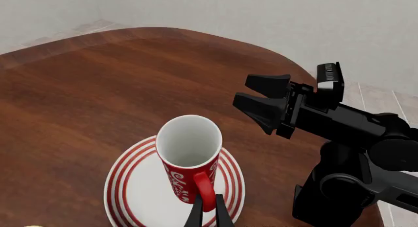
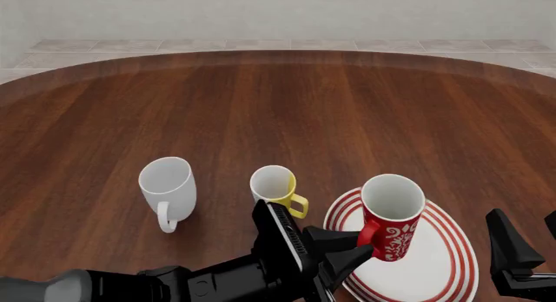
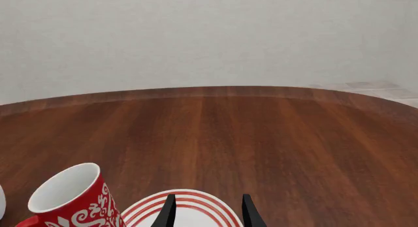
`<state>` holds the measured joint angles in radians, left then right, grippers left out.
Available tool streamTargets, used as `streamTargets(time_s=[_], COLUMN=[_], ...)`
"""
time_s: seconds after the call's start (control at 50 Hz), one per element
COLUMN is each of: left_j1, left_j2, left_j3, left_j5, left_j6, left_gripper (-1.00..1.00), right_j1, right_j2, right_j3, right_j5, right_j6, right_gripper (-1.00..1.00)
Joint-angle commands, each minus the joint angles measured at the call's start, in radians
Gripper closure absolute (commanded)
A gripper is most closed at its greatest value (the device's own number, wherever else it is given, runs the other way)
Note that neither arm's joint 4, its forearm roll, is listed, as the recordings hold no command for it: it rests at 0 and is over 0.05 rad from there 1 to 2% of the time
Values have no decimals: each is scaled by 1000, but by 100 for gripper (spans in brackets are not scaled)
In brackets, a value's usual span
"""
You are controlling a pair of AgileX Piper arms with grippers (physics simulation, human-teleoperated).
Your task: Pick up the red mug and put it on the plate
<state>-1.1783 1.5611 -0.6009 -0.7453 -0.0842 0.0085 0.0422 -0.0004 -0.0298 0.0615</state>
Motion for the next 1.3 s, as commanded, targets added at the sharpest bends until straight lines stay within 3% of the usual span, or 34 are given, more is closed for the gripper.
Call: streamTargets(time_s=[0.02, 1.3], left_j1=[5, 4], left_j2=[52, 263], left_j3=[-12, -121], left_j5=[-29, -64], left_j6=[-1, 34], left_gripper=[100, 100], right_j1=[-2, -5], right_j2=[4, -9], right_j3=[0, 0], right_j5=[-4, 10], right_j6=[6, 22], right_gripper=[-100, -100])
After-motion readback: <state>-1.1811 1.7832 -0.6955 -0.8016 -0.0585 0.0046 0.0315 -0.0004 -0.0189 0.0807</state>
